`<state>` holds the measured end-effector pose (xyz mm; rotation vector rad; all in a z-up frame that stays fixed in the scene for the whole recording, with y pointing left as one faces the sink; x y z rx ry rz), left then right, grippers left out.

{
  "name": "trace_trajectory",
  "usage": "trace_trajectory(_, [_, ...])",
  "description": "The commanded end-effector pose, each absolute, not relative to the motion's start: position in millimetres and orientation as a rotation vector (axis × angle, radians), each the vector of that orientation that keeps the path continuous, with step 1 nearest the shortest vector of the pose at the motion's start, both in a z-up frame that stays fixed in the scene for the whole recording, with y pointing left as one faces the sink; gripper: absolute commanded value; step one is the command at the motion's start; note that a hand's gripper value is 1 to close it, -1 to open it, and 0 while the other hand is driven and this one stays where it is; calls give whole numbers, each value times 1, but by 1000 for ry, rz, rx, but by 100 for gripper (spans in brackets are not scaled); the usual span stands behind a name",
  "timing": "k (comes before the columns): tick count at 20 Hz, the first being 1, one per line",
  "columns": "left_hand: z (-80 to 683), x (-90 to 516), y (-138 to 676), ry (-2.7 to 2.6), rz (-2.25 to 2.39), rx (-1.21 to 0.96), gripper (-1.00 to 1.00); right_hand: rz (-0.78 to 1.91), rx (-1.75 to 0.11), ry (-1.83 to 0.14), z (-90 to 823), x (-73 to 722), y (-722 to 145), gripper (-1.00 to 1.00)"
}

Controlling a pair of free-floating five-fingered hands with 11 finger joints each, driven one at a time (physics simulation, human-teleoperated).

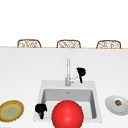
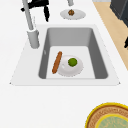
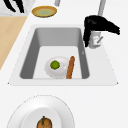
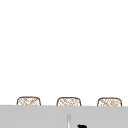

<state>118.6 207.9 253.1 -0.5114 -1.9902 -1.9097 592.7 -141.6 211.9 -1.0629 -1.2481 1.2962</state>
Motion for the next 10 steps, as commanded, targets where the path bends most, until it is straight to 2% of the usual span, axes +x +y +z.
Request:
trace_trajectory(1, [253,119,208,-1990,-1910,-511,0,1341,-1016,-1201,207,619,-138,-100])
trace_trajectory(10, [253,119,208,-1990,-1910,-511,0,1436,-921,-1019,192,654,-121,-100])
